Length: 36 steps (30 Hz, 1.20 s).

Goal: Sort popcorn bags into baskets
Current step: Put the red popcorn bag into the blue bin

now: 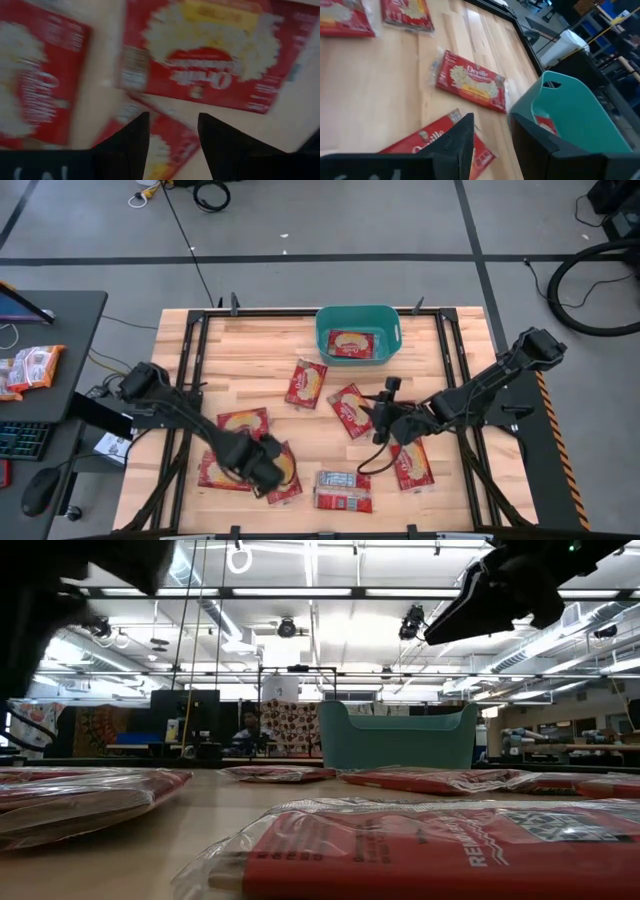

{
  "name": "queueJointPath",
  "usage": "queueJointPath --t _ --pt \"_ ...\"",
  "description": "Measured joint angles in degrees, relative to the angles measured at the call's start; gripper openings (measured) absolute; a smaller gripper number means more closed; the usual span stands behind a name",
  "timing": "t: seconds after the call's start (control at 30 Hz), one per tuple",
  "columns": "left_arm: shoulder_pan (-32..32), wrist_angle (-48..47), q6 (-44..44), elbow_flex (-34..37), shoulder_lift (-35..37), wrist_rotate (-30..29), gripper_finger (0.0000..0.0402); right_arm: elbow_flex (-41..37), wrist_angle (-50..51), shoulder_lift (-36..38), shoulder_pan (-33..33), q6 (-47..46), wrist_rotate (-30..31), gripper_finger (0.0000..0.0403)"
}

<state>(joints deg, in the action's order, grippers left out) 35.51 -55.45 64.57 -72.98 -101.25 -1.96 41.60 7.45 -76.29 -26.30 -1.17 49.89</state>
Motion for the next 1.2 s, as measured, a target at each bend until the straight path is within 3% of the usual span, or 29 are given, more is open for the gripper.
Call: queueJointPath --t 0.17,0.33,0.43,0.63,0.77,0.97,1.2 --pt "3.2 -1.5 3.5 -6.1 -6.4 0.1 0.0171 0.0 -0.6 0.0 2.4 3.2 0.0 0.0134" --pt "5.2 -12.9 6.6 -14.9 -14.1 -0.9 0.0171 0.0 -2.6 0.0 4.6 7.0 -1.3 0.0134" --pt "6.7 -14.6 6.9 -17.4 -17.2 -0.5 0.0171 0.0 -4.8 0.0 5.9 9.4 -4.1 0.0134" --pt "11.1 -18.5 8.4 -17.8 -18.9 -0.2 0.0171 0.0 -9.2 0.0 8.9 12.7 -10.5 0.0134" --pt "14.4 -24.0 9.4 -17.7 -18.8 3.3 0.0171 0.0 -9.6 0.0 10.7 12.9 -13.7 0.0134" --pt "19.6 -22.7 11.2 -15.2 -18.8 5.8 0.0176 0.0 -9.9 0.0 12.0 12.3 -18.4 0.0134" --pt "21.2 -22.0 8.3 -12.7 -18.8 5.4 0.0236 0.0 -10.0 0.0 11.9 11.6 -19.7 0.0134"
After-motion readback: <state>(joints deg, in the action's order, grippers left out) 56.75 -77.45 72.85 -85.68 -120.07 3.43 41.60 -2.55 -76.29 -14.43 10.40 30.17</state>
